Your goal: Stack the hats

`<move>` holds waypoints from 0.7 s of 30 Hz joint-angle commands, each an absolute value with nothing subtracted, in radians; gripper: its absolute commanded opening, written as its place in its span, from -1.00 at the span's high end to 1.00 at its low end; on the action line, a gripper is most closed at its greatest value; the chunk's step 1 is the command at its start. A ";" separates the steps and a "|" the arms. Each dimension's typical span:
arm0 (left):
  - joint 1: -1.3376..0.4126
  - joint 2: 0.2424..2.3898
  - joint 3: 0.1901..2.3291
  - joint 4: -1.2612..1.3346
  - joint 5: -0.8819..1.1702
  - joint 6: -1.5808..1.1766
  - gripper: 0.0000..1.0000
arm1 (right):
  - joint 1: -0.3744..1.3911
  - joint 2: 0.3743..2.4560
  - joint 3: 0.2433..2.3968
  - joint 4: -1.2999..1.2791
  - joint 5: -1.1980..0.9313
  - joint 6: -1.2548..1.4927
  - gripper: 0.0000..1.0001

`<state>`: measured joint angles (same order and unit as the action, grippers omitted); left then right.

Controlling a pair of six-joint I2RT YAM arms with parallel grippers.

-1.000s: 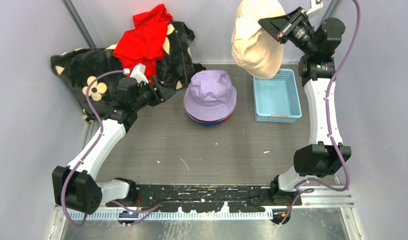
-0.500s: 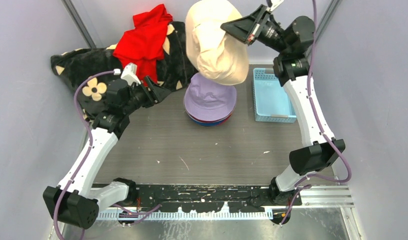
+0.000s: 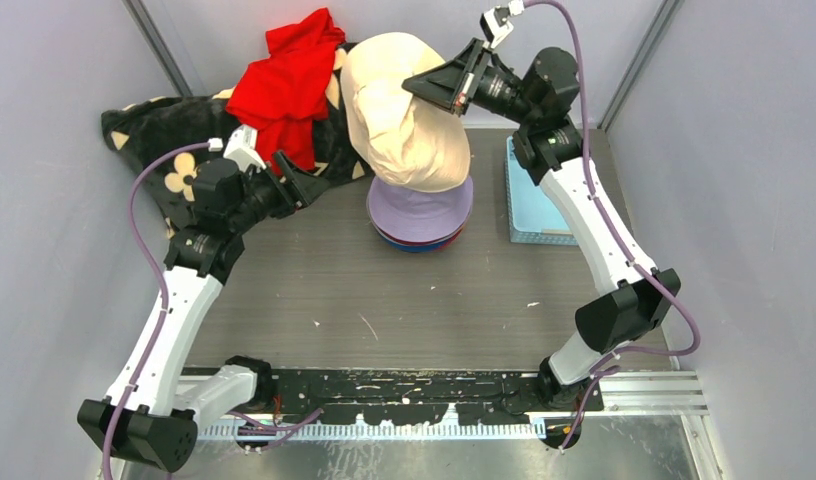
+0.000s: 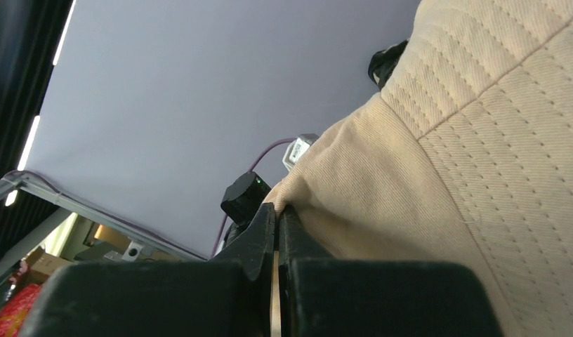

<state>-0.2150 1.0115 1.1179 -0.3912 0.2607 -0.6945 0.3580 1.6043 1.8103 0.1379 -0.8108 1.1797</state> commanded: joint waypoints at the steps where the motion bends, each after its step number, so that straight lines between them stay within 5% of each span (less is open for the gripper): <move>1: -0.198 1.011 1.184 -0.412 0.285 -0.680 -0.28 | 0.383 1.591 1.772 0.240 -0.782 1.216 0.99; 21: -0.169 1.030 1.172 -0.390 0.336 -0.713 -0.28 | 0.372 1.535 1.562 0.286 -0.721 1.293 0.99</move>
<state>-0.1745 1.0321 1.1530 -0.4206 0.3119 -0.7067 0.3912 1.6051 1.5692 0.2558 -0.7624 1.2957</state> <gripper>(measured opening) 0.640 0.043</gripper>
